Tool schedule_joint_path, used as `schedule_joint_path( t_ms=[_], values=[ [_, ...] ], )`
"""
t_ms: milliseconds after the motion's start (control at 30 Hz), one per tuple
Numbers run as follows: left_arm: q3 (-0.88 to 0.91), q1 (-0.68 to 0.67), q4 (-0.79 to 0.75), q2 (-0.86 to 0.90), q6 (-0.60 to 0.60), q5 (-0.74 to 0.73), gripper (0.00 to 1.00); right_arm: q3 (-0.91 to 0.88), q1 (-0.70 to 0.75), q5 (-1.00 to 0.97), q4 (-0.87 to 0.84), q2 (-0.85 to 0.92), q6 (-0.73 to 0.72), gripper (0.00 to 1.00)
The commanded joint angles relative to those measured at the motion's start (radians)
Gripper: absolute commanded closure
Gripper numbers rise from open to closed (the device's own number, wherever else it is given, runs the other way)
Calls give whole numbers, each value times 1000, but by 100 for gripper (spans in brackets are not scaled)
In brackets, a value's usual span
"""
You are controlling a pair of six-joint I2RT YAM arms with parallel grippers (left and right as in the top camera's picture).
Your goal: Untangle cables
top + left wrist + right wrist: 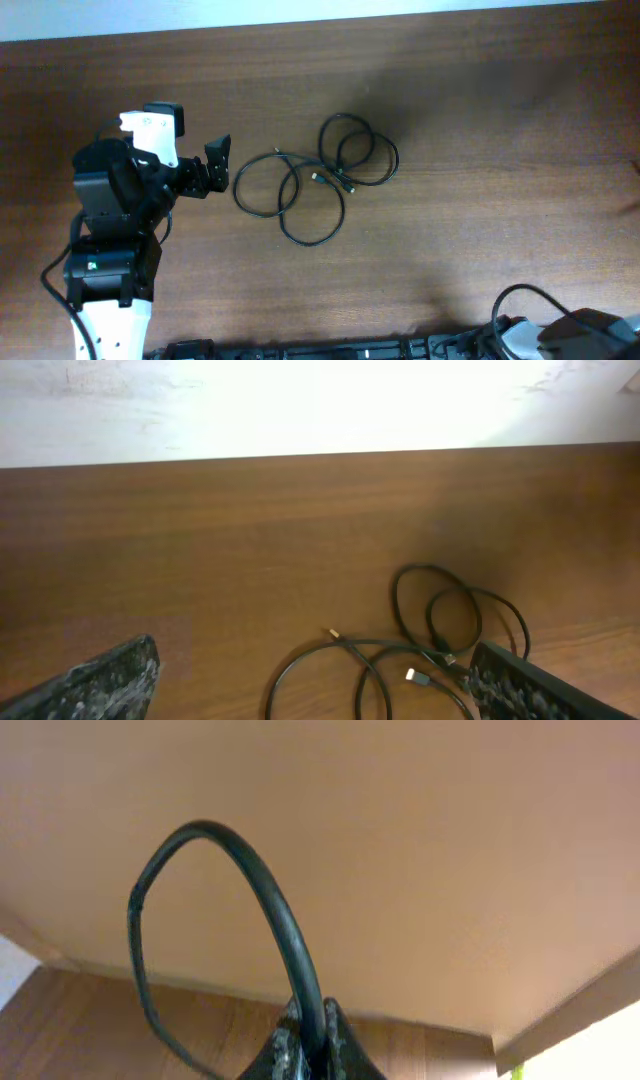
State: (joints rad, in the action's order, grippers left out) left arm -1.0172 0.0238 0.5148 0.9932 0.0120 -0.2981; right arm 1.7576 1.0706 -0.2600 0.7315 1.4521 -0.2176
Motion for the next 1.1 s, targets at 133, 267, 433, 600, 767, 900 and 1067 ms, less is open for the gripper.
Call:
schedule_joint_path(
  t_ms=[133,267,433,600,767,900,1067],
  values=[
    [-2,3,-1,1,19,4,1,6,76,73,187,111,-192,91],
    [-2,3,-1,1,19,4,1,3,75,79,249,192,-192,79],
    [-2,3,-1,1,19,4,1,2,75,243,261,228,-190,45],
    [-2,3,-1,1,19,4,1,1,27,584,329,229,-39,20],
    [-2,3,-1,1,19,4,1,1,-250,589,347,232,-22,1],
    [-2,3,0,1,19,4,1,-3,-476,589,358,285,-22,1],
    [-2,3,0,1,19,4,1,-3,-687,589,382,397,-23,1]
  ],
)
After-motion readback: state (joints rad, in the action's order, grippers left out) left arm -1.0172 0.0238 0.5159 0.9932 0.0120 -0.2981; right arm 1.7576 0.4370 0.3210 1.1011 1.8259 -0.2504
